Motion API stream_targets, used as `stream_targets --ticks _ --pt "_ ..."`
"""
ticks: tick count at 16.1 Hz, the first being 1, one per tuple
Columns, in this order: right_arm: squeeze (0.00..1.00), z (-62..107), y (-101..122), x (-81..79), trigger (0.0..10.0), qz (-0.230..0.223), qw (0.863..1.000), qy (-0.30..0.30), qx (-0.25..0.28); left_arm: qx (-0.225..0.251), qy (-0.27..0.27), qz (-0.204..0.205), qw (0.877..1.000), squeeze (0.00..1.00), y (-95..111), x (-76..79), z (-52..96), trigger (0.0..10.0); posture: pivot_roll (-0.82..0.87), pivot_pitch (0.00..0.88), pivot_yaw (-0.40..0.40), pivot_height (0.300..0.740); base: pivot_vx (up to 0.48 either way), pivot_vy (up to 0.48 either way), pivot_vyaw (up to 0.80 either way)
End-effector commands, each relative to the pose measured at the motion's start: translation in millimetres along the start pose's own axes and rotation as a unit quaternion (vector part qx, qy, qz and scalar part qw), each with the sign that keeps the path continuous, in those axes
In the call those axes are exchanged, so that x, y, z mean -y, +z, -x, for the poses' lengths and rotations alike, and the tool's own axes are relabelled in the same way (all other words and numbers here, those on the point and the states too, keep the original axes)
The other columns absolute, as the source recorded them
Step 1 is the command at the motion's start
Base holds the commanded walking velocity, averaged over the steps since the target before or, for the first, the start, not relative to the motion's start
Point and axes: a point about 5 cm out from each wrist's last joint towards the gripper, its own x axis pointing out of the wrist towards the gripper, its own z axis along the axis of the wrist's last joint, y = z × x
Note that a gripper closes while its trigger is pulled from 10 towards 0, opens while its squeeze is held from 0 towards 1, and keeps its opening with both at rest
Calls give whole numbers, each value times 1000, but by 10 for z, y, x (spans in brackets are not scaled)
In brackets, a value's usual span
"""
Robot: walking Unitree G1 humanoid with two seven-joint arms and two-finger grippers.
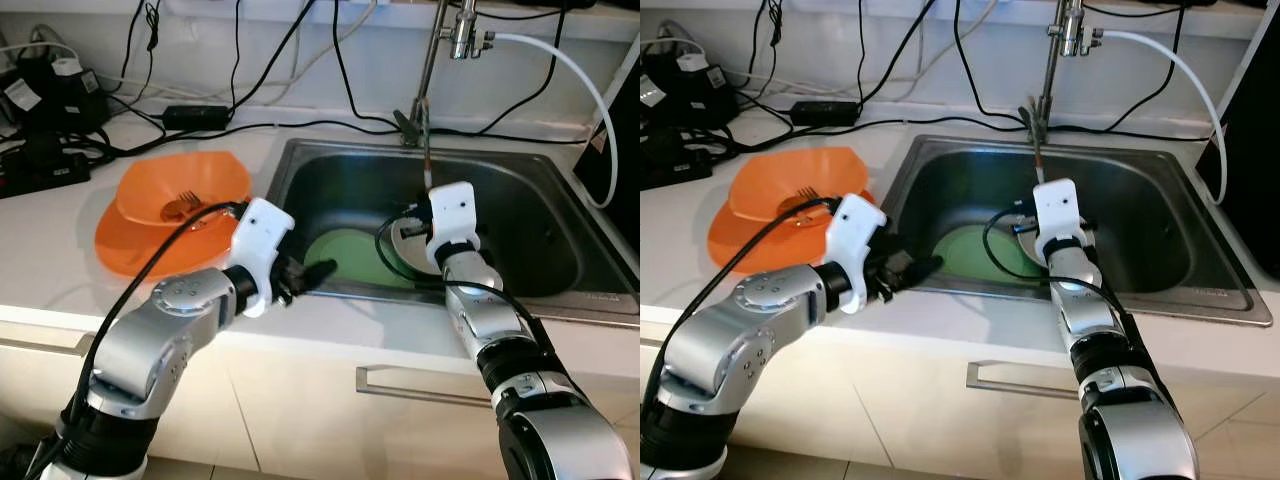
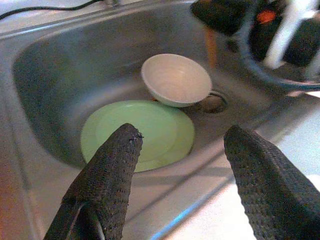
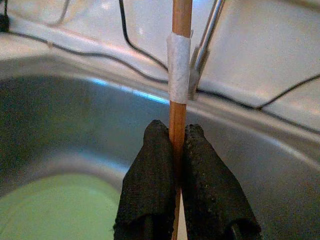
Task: Kitchen organization
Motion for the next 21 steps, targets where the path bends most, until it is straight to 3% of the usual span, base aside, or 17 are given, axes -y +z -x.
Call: stream_targets --ticks 1,6,11,21 --pt "0 -39 45 -13 10000 -10 1000 -4 3 -4 -18 -9 1000 0 23 69 8 10000 146 0 19 740 0 0 0" --pt "0 -46 12 -73 10000 -12 1000 8 -4 -17 -35 -7 999 0 -5 143 43 10000 152 0 14 740 0 0 0" --pt "0 -45 -6 -97 10000 -14 1000 14 -6 -60 -34 -9 998 0 -106 153 40 10000 154 5 13 740 0 0 0" --pt "0 -126 130 -80 10000 8 1000 30 3 -63 -36 -13 997 0 -114 192 18 10000 146 21 2 740 0 0 0"
